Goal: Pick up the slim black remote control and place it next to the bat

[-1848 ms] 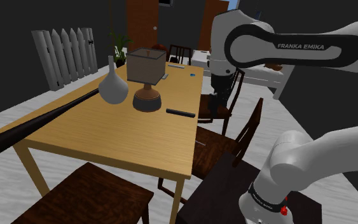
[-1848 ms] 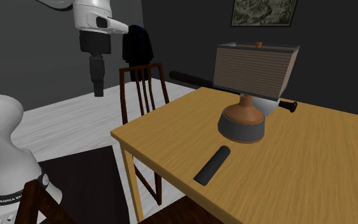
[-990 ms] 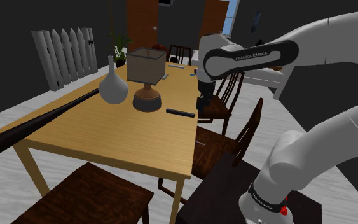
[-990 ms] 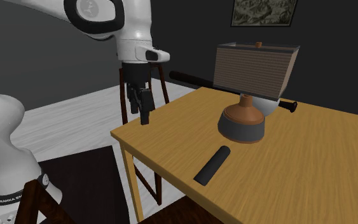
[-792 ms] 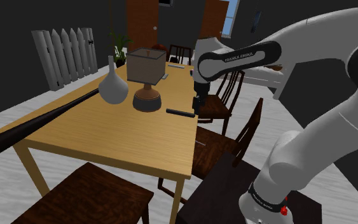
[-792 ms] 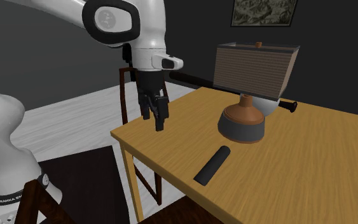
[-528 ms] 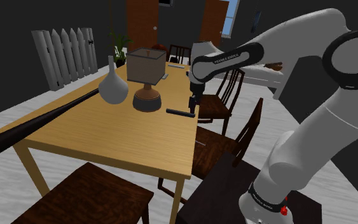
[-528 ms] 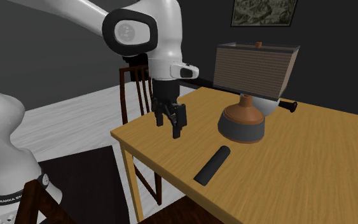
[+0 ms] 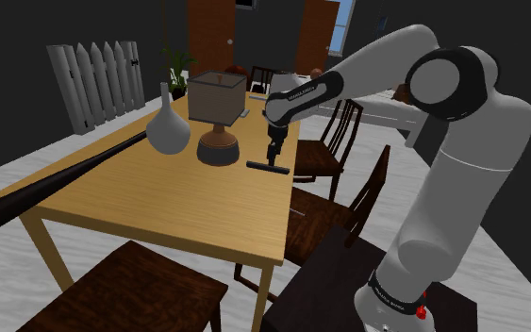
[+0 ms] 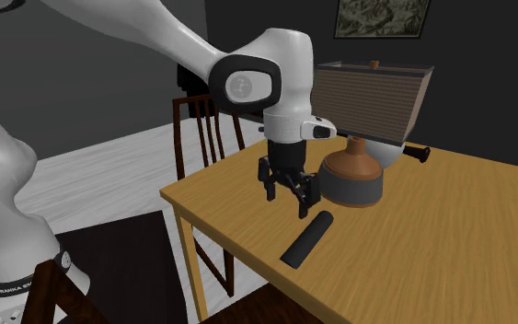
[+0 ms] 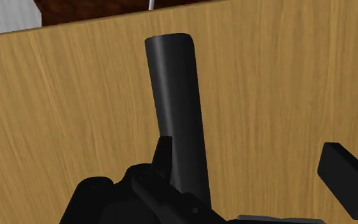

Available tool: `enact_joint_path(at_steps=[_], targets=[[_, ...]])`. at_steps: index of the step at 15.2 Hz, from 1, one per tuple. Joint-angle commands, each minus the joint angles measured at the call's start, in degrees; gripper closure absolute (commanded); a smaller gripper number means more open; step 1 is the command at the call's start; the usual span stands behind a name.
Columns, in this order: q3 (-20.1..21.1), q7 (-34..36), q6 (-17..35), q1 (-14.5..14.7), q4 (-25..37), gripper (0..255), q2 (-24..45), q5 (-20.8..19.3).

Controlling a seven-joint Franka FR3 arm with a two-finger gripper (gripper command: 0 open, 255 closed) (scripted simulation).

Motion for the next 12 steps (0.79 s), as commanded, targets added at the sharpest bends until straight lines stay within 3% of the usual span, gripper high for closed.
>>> enact_joint_path(at_steps=[1,5,12], targets=[[-0.12,-3.09,1.18,-0.55,3.95,0,4.54,1.73],[0.47,-7.59,2.32,-1.9,10.95,0,11.85,4.46],[0.76,-8.13,7.11,-2.4,9.65,0,15.38,5.28]])
